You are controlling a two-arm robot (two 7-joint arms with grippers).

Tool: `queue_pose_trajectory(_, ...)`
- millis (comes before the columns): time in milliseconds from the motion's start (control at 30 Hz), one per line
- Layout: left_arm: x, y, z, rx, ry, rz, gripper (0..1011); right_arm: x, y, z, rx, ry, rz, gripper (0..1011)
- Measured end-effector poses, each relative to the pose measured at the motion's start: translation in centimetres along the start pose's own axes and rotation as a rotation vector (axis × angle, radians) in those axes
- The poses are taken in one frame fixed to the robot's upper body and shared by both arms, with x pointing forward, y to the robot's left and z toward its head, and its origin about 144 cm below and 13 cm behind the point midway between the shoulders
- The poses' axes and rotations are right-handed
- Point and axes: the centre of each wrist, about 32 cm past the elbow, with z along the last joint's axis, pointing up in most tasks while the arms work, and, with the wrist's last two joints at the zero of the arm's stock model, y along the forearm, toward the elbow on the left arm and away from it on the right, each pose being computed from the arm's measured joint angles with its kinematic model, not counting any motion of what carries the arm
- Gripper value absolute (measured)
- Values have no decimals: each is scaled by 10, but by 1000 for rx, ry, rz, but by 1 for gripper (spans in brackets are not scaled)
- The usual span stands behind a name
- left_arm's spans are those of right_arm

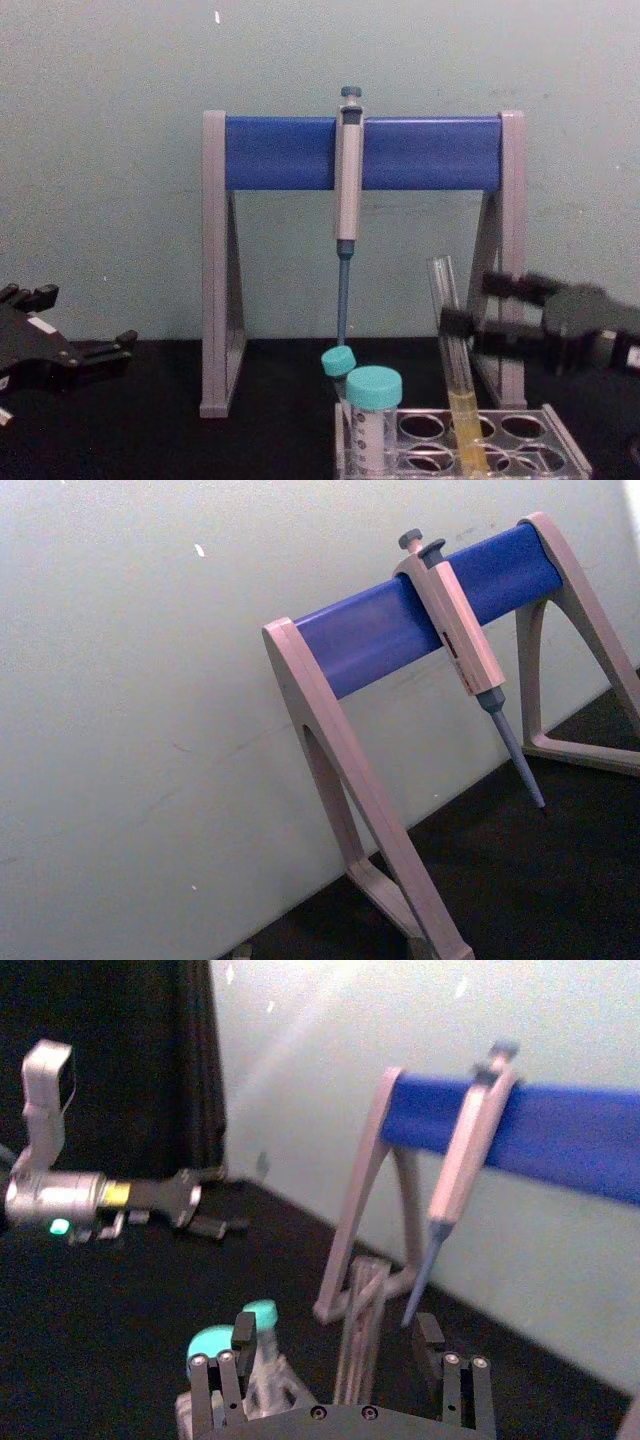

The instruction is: Pick up the test tube from the test tube rack, shake it, then place it back into the test tube rack.

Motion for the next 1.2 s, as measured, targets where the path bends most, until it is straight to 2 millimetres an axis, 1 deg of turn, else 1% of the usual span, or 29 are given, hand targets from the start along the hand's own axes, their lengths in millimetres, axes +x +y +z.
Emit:
queue_pose_trajectory(100, 0, 0, 0, 0, 0, 0, 1001, -2, -3, 4, 45, -1, -44, 1000)
queue_pose_trajectory(200, 0, 0, 0, 0, 0, 0, 1001, -6, -7, 11, 104, -1, -139, 1000)
queue_pose_trajectory(333, 0, 0, 0, 0, 0, 0, 1001, -12, -12, 20, 143, -19, -314, 1000)
queue_pose_trajectory(367, 0, 0, 0, 0, 0, 0, 1001, -14, -14, 23, 140, -31, -384, 1000)
queue_pose_trajectory(467, 0, 0, 0, 0, 0, 0, 1001, -16, -15, 25, 117, -52, -475, 1000)
queue_pose_trajectory(500, 0, 0, 0, 0, 0, 0, 1001, -17, -16, 25, 91, -64, -530, 1000)
queue_pose_trajectory(567, 0, 0, 0, 0, 0, 0, 1001, -18, -16, 24, 56, -76, -582, 1000)
queue_pose_trajectory(667, 0, 0, 0, 0, 0, 0, 1001, -19, -15, 16, -45, -91, -677, 1000)
queue_pose_trajectory(767, 0, 0, 0, 0, 0, 0, 1001, -20, -16, 9, -122, -85, -715, 1000)
queue_pose_trajectory(900, 0, 0, 0, 0, 0, 0, 1001, -21, -16, 1, -192, -79, -734, 1000)
queue_pose_trajectory(967, 0, 0, 0, 0, 0, 0, 1001, -22, -17, -7, -242, -69, -737, 1000)
queue_pose_trajectory(1200, 0, 0, 0, 0, 0, 0, 1001, -22, -17, -13, -283, -55, -733, 1000)
